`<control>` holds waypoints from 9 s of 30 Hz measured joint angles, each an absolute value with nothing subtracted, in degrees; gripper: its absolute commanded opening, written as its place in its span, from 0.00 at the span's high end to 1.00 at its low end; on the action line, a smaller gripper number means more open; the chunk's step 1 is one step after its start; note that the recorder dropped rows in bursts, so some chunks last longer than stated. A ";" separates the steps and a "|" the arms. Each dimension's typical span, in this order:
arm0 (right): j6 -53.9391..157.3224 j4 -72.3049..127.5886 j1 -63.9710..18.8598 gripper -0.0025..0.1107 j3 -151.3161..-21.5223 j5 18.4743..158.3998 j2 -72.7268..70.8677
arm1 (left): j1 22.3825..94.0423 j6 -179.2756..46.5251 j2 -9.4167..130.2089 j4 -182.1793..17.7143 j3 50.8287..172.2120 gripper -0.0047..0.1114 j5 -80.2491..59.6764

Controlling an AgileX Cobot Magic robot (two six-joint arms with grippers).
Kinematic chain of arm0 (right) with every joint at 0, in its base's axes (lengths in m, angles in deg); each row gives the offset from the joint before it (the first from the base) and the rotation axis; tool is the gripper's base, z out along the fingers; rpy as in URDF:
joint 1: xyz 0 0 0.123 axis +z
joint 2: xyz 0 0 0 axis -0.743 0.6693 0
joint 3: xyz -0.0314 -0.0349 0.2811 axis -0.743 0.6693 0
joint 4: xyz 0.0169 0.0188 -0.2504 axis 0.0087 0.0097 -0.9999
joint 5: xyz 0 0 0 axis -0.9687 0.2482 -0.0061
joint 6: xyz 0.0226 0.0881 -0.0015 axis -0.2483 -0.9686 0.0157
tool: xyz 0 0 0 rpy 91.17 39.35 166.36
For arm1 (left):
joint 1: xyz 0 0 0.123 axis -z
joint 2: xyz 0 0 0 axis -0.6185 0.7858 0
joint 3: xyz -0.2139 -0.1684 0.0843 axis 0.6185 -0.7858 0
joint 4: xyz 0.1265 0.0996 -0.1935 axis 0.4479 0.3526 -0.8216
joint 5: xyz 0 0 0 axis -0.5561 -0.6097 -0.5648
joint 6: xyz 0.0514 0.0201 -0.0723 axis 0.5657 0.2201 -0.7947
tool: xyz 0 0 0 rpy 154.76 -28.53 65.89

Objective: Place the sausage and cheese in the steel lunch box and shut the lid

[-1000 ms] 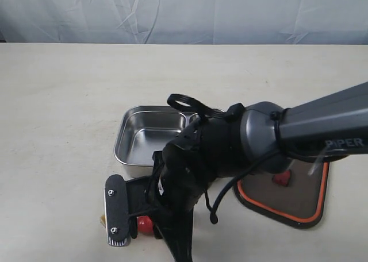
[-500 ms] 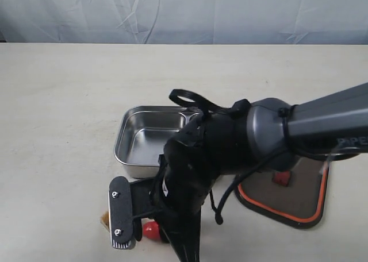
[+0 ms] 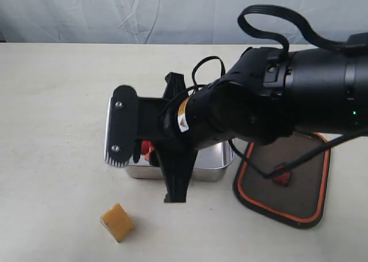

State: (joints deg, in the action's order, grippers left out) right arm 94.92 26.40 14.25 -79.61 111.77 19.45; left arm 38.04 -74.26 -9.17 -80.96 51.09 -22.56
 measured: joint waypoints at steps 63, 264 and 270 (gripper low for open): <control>62.68 46.18 20.56 0.50 -95.92 127.78 37.73 | 38.04 -74.26 -9.17 -81.30 51.09 0.96 -22.56; 68.63 53.52 -23.80 0.98 -50.97 114.24 -14.98 | 38.49 -3.95 46.71 -181.18 72.02 0.50 -78.11; 71.80 56.81 -23.80 0.98 -50.97 114.24 -14.98 | 45.52 -0.15 52.78 -181.18 75.06 0.50 -76.64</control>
State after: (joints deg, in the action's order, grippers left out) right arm 71.80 56.81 -23.80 -50.97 114.24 -14.98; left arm 45.52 -0.15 52.78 -181.18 75.06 -76.64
